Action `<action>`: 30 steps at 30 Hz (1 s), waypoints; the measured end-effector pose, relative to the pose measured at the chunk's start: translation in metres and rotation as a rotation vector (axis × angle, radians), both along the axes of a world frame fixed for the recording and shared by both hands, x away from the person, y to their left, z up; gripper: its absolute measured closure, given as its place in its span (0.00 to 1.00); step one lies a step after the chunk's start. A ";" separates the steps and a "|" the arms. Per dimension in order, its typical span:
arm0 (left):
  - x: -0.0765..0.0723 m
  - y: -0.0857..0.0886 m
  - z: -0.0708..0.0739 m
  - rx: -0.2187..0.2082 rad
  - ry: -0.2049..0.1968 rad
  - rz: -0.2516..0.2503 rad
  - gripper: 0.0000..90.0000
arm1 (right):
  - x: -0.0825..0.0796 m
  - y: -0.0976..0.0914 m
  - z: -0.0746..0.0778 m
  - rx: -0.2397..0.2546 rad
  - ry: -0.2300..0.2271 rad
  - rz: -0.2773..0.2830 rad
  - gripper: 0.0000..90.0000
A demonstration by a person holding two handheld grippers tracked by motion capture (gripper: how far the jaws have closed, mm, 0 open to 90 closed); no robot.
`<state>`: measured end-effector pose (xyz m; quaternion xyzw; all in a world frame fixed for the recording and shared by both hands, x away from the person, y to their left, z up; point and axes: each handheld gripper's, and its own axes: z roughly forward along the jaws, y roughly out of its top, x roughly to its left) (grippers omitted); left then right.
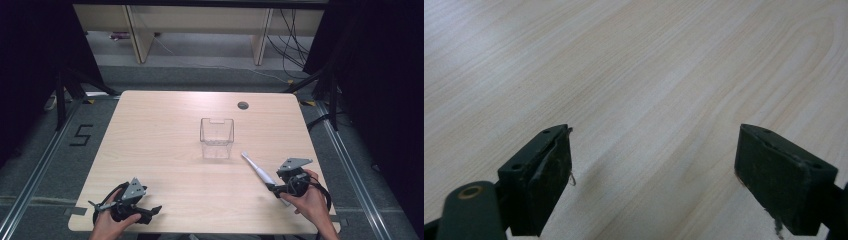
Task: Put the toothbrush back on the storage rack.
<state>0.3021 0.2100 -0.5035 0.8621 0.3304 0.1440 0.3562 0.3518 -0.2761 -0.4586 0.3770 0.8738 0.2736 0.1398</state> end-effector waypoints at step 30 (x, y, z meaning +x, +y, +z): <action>0.001 0.000 0.000 0.004 0.006 -0.004 0.17 | 0.053 0.025 -0.009 -0.158 0.224 0.058 0.59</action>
